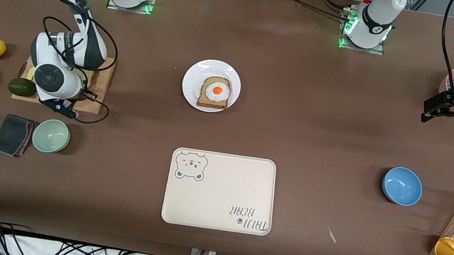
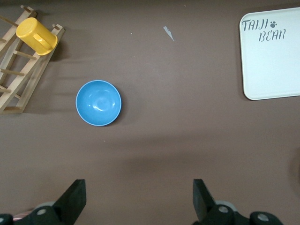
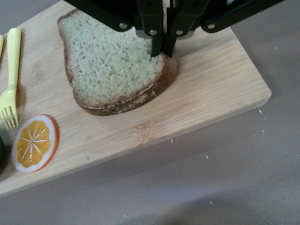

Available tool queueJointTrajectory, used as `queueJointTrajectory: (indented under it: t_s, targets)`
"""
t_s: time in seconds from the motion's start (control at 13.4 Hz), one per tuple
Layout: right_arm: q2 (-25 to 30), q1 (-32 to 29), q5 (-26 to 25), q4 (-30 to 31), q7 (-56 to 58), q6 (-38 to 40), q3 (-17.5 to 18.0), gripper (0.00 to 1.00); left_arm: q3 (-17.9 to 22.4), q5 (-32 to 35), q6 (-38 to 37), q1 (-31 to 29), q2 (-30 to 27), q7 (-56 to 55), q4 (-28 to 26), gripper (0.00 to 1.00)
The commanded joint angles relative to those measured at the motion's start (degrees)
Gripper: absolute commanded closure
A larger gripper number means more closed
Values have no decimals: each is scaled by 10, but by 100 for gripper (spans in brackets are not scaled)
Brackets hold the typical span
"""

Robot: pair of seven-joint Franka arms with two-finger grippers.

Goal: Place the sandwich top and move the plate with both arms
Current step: 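Grasp the bread slice with the right gripper and lift it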

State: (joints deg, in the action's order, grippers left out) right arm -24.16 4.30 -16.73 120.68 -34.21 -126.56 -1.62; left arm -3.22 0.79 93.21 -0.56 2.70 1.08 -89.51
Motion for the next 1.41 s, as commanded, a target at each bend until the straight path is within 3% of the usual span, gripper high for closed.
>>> queueJointTrajectory:
  t_s: [0.0, 0.3, 0.6, 0.82, 1.04, 1.19, 1.34]
  targets:
    - [4, -5, -13, -4, -13, 2, 4, 100, 1, -16, -3, 0, 2, -5, 7, 0]
    - [15, 1, -9, -68, -9, 114, 12, 100, 1, -17, -3, 1, 1, -5, 8, 0]
    - [15, 1, 0, -144, -33, 240, 65, 100, -6, -17, -3, 2, 2, -19, 8, 0]
    - [13, 1, 9, -181, -89, 318, 137, 100, -6, -16, -2, 2, 2, -23, 8, 0]
    - [13, 3, 94, -195, -165, 323, 186, 100, -6, -16, -2, 2, 2, -23, 8, 0]
    - [8, 28, 101, -214, -228, 321, 211, 100, -6, -16, -2, 2, 2, -24, 8, 0]
    - [-7, 75, 132, -241, -293, 315, 212, 100, -10, -17, -2, 2, 2, -26, 8, 0]
